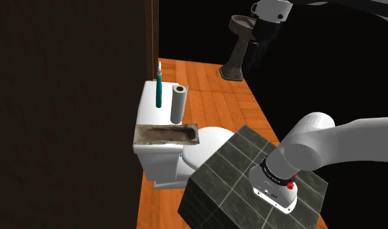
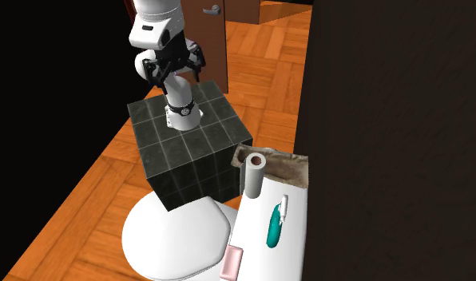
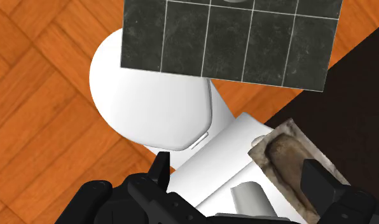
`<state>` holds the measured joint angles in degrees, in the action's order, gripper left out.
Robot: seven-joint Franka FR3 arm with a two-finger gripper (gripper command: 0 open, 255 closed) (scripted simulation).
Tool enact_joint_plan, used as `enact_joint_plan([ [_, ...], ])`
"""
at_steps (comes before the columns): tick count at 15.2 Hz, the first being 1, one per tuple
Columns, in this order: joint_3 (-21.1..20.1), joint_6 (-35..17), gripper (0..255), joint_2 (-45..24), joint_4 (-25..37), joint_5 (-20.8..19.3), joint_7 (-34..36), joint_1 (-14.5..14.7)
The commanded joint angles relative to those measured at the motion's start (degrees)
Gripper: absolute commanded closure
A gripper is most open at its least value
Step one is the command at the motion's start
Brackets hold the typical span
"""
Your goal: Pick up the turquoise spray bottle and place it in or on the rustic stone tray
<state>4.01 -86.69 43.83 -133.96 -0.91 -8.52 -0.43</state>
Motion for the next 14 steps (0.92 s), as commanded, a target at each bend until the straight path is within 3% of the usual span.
enact_joint_plan([
  [1, 0.0, 0.0, 0, 0.0, 0.0, 0.0, 0.0, 0.0],
  [8, -6.68, -10.35, 0, -10.62, 1.94, 2.74, 11.49, 0.27],
  [14, -11.6, -17.65, 0, -22.02, 7.22, 2.47, 21.27, -0.12],
])
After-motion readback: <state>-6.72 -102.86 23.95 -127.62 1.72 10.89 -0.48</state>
